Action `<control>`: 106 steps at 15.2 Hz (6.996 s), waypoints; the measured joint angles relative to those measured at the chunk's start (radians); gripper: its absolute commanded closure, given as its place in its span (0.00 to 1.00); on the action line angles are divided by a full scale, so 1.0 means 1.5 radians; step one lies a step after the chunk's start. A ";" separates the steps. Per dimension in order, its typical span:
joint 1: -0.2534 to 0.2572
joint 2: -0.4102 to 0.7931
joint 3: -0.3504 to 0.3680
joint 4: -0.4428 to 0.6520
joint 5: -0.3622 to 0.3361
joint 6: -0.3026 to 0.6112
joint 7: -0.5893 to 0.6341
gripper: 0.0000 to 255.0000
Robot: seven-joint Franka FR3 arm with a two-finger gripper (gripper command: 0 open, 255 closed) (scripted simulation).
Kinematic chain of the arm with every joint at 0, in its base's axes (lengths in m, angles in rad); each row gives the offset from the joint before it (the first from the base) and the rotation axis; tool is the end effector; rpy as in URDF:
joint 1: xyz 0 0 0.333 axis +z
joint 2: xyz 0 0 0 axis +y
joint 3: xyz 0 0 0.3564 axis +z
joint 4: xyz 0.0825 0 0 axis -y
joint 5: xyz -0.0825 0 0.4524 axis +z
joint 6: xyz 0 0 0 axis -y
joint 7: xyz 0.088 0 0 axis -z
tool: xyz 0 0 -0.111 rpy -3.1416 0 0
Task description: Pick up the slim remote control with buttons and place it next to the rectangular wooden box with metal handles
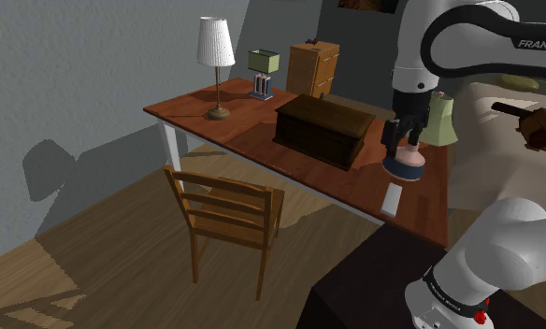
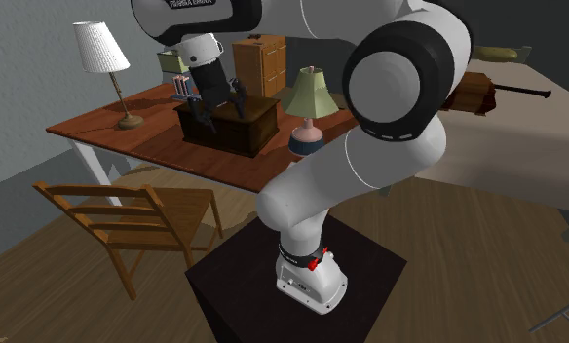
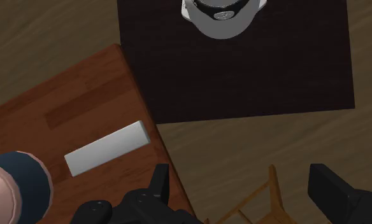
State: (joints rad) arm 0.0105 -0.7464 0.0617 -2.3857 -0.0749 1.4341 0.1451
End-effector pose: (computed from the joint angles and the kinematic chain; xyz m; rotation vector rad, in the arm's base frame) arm 0.3388 0.0200 0.5756 2.9875 -0.1437 -0.2904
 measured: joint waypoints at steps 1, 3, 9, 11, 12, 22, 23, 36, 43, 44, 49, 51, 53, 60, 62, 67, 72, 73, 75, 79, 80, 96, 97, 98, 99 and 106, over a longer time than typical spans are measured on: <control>0.000 0.000 0.000 0.000 0.000 0.000 0.000 0.00; -0.011 0.000 -0.010 -0.021 -0.004 0.025 0.008 0.00; -0.066 0.022 -0.058 -0.104 -0.027 0.154 0.043 0.00; -0.087 0.038 -0.077 -0.122 -0.036 0.199 0.054 0.00; -0.097 0.047 -0.086 -0.135 -0.040 0.224 0.060 0.00; -0.192 0.184 -0.182 -0.213 -0.069 0.485 0.112 0.00; -0.199 0.202 -0.190 -0.216 -0.068 0.510 0.117 0.00; -0.250 0.495 -0.315 -0.198 0.076 0.826 0.056 0.00; -0.254 0.577 -0.296 -0.195 0.171 0.897 -0.012 0.00; -0.254 0.581 -0.293 -0.194 0.177 0.900 -0.015 0.00; -0.255 0.586 -0.291 -0.194 0.183 0.904 -0.019 0.00; -0.255 0.586 -0.291 -0.194 0.183 0.904 -0.019 1.00; -0.256 0.586 -0.291 -0.194 0.183 0.904 -0.019 1.00; -0.256 0.586 -0.291 -0.193 0.184 0.904 -0.019 1.00; -0.252 0.570 -0.299 -0.197 0.165 0.894 -0.006 1.00; -0.247 0.518 -0.317 -0.198 0.103 0.848 0.039 1.00; -0.251 0.459 -0.321 -0.195 0.046 0.791 0.082 1.00; -0.253 0.445 -0.321 -0.198 0.035 0.782 0.090 1.00; -0.256 0.427 -0.320 -0.191 0.022 0.759 0.099 1.00; -0.263 0.388 -0.315 -0.185 -0.001 0.715 0.117 1.00; -0.264 0.377 -0.314 -0.184 -0.006 0.704 0.121 1.00; -0.280 0.256 -0.287 -0.124 -0.041 0.526 0.153 1.00; -0.280 0.249 -0.285 -0.120 -0.042 0.516 0.155 1.00; -0.280 0.245 -0.284 -0.116 -0.042 0.507 0.156 1.00; -0.281 0.240 -0.283 -0.110 -0.043 0.496 0.156 1.00; -0.282 0.208 -0.272 -0.069 -0.044 0.425 0.161 1.00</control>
State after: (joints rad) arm -0.4131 -0.4347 -0.3458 -2.4894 -0.1405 2.0708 0.3869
